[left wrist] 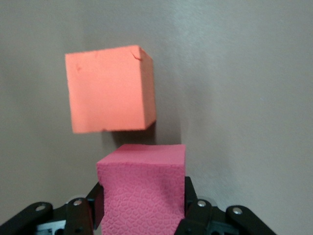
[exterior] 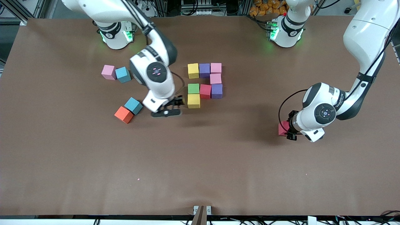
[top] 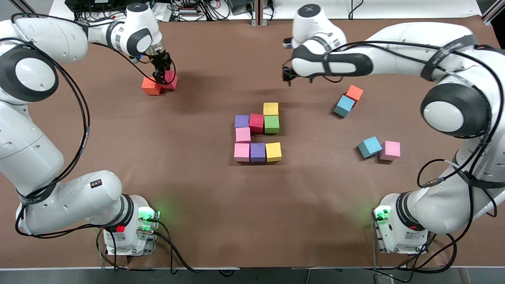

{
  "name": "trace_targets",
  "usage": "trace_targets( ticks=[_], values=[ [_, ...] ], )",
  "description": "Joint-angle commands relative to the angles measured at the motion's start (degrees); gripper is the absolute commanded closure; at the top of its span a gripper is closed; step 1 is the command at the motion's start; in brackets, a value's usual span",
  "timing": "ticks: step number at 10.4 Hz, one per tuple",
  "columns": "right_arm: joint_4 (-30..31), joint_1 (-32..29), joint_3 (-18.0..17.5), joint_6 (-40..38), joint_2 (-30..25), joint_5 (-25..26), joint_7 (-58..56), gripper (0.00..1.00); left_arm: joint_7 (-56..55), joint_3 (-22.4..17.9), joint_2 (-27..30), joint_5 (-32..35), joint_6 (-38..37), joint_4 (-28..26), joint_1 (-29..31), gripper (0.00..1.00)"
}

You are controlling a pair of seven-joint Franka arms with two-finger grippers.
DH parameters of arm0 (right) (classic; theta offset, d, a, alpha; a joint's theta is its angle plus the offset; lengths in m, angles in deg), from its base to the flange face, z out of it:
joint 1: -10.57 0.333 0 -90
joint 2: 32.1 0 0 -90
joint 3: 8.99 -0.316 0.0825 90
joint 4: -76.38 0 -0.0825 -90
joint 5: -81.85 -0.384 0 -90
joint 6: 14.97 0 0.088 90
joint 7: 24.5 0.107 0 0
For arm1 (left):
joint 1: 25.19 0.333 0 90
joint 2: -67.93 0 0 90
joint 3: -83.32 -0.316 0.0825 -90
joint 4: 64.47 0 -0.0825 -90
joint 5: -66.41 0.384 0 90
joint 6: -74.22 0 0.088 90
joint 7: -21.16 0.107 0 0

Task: Form number 2 with 11 blocks
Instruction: 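Carry the pink block midway while the right gripper grasps the orange block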

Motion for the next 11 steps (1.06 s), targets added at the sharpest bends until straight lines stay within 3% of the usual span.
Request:
trace_targets(
  ticks=[1, 5, 11],
  values=[
    [8.6, -6.5, -0.5, 1.1, -6.4, 0.6, -10.9, 0.04, -0.8, 0.0, 0.2, -1.6, 0.0, 1.4, -1.5, 0.39],
    [12.5, -16.5, -0.5, 1.1, -8.8, 0.6, -29.1, 0.04, -0.9, 0.0, 0.2, -1.7, 0.0, 3.1, -4.8, 0.39],
    [13.9, -25.1, -0.6, 4.0, -8.2, 0.3, -70.1, 0.01, 0.1, -0.1, -1.5, -1.6, -0.3, 9.3, -12.8, 0.39]
  ],
)
